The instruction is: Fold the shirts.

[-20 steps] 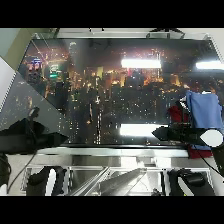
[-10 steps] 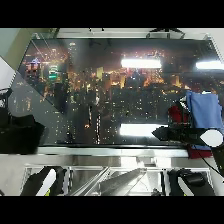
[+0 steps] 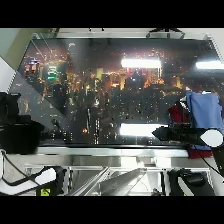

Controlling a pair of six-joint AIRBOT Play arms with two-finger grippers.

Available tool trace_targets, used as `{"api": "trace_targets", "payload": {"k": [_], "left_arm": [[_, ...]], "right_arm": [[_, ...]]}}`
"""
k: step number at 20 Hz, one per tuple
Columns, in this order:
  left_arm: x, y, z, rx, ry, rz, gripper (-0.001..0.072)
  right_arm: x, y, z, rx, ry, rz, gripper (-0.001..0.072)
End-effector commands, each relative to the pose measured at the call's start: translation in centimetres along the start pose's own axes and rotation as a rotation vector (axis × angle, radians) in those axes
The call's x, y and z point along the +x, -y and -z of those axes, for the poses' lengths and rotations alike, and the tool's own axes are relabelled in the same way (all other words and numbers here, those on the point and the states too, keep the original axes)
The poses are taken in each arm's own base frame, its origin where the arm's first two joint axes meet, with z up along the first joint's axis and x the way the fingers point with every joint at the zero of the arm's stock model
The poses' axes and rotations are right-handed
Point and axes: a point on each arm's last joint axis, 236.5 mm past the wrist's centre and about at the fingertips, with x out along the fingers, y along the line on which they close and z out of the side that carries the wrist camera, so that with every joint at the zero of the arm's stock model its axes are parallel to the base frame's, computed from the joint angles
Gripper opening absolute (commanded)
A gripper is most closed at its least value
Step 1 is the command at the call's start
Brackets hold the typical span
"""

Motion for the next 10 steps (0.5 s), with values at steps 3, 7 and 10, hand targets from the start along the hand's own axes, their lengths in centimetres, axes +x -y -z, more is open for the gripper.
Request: {"api": "trace_targets", "payload": {"k": [3,7,10], "left_arm": [[5.9,1.1,-0.5,0.065,-0.111,0.058,0.0703],[7.6,1.8,0.1,0.100,-0.177,0.072,0.0218],[5.1,1.7,-0.6,0.086,-0.189,0.080,0.0020]], "right_arm": [[0.0,0.0,0.0,0.000,-0.002,0.000,0.0018],[0.0,0.0,0.0,0.000,-0.001,0.000,0.0018],[0.0,0.0,0.0,0.000,-0.001,0.000,0.0018]]}}
